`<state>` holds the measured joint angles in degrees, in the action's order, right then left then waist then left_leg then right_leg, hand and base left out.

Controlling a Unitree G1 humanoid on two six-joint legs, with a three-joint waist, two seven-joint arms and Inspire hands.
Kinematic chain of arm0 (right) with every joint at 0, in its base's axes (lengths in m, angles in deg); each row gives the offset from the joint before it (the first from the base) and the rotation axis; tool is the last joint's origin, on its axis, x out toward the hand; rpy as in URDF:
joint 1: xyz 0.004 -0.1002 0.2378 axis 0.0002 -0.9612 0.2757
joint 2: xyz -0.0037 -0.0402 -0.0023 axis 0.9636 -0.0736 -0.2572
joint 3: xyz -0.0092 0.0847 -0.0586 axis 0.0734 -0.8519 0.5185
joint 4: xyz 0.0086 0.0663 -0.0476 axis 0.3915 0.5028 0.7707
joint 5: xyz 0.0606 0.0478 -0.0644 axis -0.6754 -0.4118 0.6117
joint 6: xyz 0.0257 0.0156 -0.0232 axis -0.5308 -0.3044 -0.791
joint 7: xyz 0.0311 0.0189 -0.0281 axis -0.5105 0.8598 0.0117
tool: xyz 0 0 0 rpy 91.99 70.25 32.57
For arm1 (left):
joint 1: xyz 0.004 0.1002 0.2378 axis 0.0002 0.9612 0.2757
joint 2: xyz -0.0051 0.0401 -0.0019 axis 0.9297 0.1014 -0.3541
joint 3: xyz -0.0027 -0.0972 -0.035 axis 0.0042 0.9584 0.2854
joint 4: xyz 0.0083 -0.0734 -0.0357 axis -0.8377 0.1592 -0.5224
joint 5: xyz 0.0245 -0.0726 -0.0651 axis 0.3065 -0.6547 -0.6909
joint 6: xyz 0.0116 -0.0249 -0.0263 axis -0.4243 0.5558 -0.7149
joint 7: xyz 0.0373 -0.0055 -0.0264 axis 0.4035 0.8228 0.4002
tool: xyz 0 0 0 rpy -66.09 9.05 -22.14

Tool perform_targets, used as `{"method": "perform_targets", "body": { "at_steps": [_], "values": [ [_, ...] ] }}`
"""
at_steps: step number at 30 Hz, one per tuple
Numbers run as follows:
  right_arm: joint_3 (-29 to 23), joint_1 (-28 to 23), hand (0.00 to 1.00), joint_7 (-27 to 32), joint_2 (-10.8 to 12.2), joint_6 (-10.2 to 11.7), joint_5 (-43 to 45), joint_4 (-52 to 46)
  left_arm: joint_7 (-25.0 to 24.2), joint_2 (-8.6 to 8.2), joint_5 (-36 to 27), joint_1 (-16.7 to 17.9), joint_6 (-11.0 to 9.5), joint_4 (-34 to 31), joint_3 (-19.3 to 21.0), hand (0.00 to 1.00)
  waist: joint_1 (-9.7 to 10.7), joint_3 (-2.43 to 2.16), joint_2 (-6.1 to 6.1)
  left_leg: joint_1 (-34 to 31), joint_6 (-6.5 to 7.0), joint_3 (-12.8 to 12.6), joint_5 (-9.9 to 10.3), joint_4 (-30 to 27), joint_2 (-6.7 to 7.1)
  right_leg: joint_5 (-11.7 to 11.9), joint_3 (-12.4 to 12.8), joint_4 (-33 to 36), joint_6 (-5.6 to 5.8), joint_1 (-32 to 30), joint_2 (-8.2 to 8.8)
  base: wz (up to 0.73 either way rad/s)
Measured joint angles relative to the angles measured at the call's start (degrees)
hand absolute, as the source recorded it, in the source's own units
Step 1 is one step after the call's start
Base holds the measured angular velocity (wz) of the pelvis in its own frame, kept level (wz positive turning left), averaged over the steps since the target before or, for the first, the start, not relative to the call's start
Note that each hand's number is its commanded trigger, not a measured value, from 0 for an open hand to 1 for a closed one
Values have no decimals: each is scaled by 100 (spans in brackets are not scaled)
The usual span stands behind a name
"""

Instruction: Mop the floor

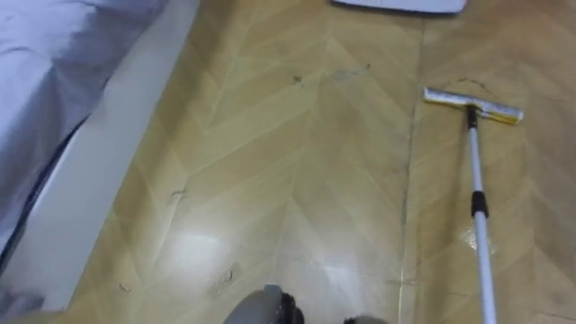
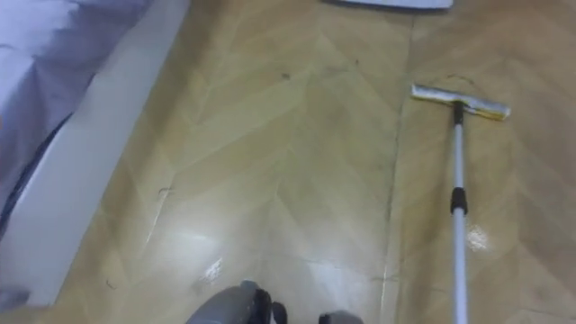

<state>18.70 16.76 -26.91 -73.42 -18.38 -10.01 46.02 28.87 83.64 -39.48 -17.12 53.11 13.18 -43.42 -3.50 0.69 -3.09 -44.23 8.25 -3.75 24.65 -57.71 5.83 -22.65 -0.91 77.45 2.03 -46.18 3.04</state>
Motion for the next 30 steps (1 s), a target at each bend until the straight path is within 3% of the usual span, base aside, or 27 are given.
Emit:
{"method": "perform_targets", "body": {
  "at_steps": [1,3,4,5,7,10,12,14,19,26,30],
  "values": [
    [-8,92,100,52,1,-62,3,4,26,-11,0,-60,-19,1,-3,0,7,17,-38,6,-8,22,-5,4,-2,-3,2,-147,3,-156,-14,-29],
    [-182,445,100,287,-2,-222,89,3,177,-27,-13,-221,-18,2,-72,0,22,20,-75,15,-27,25,6,32,4,69,73,-1486,-4,-399,-20,-4],
    [-289,572,100,375,-13,-275,112,1,231,-24,-43,-226,-18,3,-113,0,18,23,-61,15,-41,17,24,40,13,212,119,-1901,-23,-348,-31,8],
    [-417,840,100,555,-73,-308,125,-28,311,-70,-74,-233,-2,22,-121,0,-23,63,-72,44,-88,68,42,99,-9,383,70,-2064,-229,-294,-69,0],
    [-504,1134,100,728,-106,-265,-7,-204,329,-70,-84,-273,73,74,-115,0,-166,83,-43,209,-211,147,-53,446,-56,496,-43,-2457,-339,-107,-106,-2],
    [-551,1602,100,562,-98,-30,-260,-254,361,89,-373,-285,112,217,-32,0,-325,95,44,648,-402,475,-240,1085,-142,672,-353,-3197,-540,452,-142,25],
    [-631,1711,100,358,-128,62,-272,-239,369,135,-382,-246,113,336,113,0,-328,111,173,964,-447,536,-369,1482,-137,695,-440,-3481,-582,756,-118,35],
    [-628,1717,100,167,-195,136,-275,-206,366,139,-380,-154,144,389,131,0,-338,106,194,1277,-498,606,-409,1757,-222,730,-593,-3812,-646,1132,-164,27],
    [-630,1146,100,-174,-122,416,-400,-118,284,141,-247,-21,159,338,383,0,-301,98,214,2172,-593,706,-468,2386,-377,739,-892,-4633,-703,2216,-303,27],
    [-622,-97,100,-644,249,677,-701,-24,284,96,260,300,175,284,927,0,-115,-45,369,3801,-639,688,-755,3742,-418,785,-1007,-5765,-681,3762,-377,12],
    [-671,-320,100,-687,325,696,-227,72,321,-13,274,476,254,278,1086,0,38,-64,410,4323,-655,519,-834,4164,-441,786,-881,-5991,-679,4134,-433,-15]
  ]
}}
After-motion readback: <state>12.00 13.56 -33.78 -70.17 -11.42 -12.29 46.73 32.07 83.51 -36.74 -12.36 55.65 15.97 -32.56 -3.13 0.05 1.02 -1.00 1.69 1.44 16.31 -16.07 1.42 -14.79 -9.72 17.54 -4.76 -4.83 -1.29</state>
